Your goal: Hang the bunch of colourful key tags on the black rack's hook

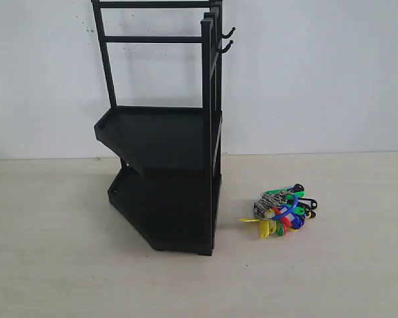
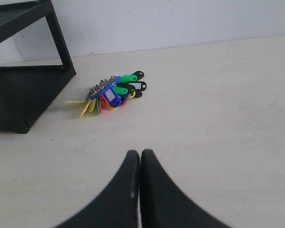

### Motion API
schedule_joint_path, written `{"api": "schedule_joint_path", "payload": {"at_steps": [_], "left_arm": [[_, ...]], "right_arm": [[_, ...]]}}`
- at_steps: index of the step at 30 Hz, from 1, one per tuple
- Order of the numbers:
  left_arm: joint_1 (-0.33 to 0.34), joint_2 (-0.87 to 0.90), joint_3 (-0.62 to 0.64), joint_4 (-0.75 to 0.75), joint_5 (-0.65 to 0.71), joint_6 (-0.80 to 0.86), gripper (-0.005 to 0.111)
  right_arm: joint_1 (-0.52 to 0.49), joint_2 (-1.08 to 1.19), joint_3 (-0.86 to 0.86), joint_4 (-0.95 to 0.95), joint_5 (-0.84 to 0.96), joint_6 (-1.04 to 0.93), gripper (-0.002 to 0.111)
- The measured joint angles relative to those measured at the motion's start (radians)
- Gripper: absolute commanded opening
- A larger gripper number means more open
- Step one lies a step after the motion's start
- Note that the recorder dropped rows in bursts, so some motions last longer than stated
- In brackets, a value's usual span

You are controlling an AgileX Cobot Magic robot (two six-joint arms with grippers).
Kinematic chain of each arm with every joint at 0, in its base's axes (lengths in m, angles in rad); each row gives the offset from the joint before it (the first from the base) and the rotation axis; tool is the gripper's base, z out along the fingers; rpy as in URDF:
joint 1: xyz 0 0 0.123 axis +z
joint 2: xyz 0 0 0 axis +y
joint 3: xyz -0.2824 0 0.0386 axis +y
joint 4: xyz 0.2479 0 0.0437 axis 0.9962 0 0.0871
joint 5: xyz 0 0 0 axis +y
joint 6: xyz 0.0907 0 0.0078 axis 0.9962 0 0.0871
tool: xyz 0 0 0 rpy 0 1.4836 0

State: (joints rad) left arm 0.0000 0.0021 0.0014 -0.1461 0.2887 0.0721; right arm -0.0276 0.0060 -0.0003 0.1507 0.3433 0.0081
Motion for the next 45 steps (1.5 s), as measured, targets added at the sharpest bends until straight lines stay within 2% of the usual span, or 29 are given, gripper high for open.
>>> {"api": "schedule_joint_path", "payload": {"at_steps": [34,45], "left_arm": [[0.000,0.000,0.000,0.000,0.000,0.000,0.004],[0.000,0.000,0.000,0.000,0.000,0.000,0.004]], "right_arm": [[0.000,0.000,0.000,0.000,0.000,0.000,0.000],[0.000,0.000,0.000,0.000,-0.067,0.000,0.000]]}}
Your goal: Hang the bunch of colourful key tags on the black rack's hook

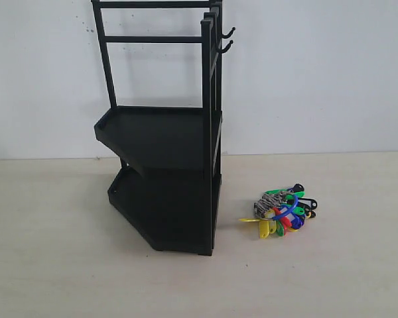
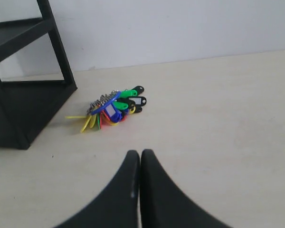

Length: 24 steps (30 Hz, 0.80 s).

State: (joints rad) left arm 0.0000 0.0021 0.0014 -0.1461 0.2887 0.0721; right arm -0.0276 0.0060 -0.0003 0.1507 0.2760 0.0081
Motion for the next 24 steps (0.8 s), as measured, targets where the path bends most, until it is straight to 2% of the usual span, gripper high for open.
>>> {"api": "schedule_joint_path", "payload": {"at_steps": [12,18,24], "left_arm": [[0.000,0.000,0.000,0.000,0.000,0.000,0.004],[0.000,0.000,0.000,0.000,0.000,0.000,0.004],[0.000,0.000,0.000,0.000,0.000,0.000,0.004]], "right_arm": [[0.000,0.000,0.000,0.021,-0.370,-0.008,0.000],[0.000,0.001,-0.121,0.023,-0.326,-0.107,0.000],[0.000,0.096,-0.244,0.023,-0.253,-0.183,0.000]]}}
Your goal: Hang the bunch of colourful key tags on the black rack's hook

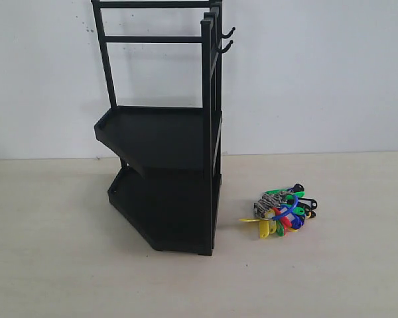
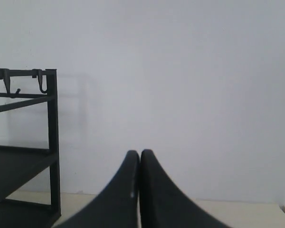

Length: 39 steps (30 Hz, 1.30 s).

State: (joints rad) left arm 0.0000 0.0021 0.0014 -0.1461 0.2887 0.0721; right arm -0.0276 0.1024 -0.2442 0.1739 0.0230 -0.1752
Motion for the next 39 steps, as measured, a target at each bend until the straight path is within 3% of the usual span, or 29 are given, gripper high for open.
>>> {"api": "schedule_joint_path", "payload": {"at_steps": [20,26,33,39], "left_arm": [[0.000,0.000,0.000,0.000,0.000,0.000,0.004],[0.000,0.000,0.000,0.000,0.000,0.000,0.004],[0.000,0.000,0.000,0.000,0.000,0.000,0.004],[0.000,0.000,0.000,0.000,0.000,0.000,0.004]], "right_arm": [[0.000,0.032,-0.013,0.000,0.027,0.000,0.000],[0.000,0.053,-0.013,0.048,0.029,0.229,0.000],[0.000,0.273,-0.023,0.135,0.029,0.412,0.000],[0.000,0.621,-0.124,0.184,0.053,0.500,0.000]]}}
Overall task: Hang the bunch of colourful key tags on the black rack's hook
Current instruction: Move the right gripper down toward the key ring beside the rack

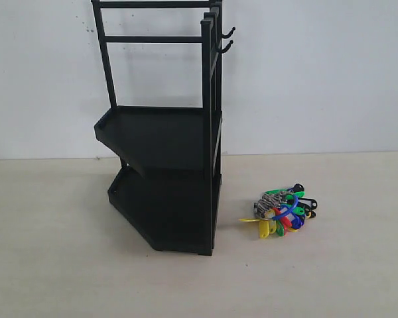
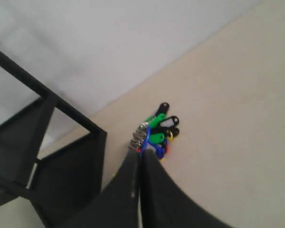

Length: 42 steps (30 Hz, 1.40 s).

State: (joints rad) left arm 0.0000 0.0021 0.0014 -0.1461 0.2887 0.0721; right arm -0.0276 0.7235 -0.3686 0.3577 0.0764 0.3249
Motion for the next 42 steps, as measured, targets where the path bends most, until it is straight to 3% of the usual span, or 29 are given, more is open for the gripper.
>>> {"api": "schedule_joint_path", "payload": {"at_steps": [11,16,18,23,25,34,42], "left_arm": [[0.000,0.000,0.000,0.000,0.000,0.000,0.004],[0.000,0.000,0.000,0.000,0.000,0.000,0.004],[0.000,0.000,0.000,0.000,0.000,0.000,0.004],[0.000,0.000,0.000,0.000,0.000,0.000,0.004],[0.000,0.000,0.000,0.000,0.000,0.000,0.004],[0.000,0.000,0.000,0.000,0.000,0.000,0.004],[0.000,0.000,0.000,0.000,0.000,0.000,0.004]], "right_arm": [[0.017,0.577,-0.401,0.064,0.227,-0.010,0.000],[0.074,0.764,-0.546,0.187,0.325,-0.136,0.002],[0.090,0.828,-0.593,0.228,0.358,-0.170,0.010],[0.105,0.961,-0.660,0.289,0.398,-0.190,0.047],[0.107,0.991,-0.670,0.305,0.398,-0.191,0.054],[0.107,1.066,-0.688,0.362,0.298,-0.192,0.054],[0.107,1.219,-0.818,0.372,0.304,-0.194,0.054]]}}
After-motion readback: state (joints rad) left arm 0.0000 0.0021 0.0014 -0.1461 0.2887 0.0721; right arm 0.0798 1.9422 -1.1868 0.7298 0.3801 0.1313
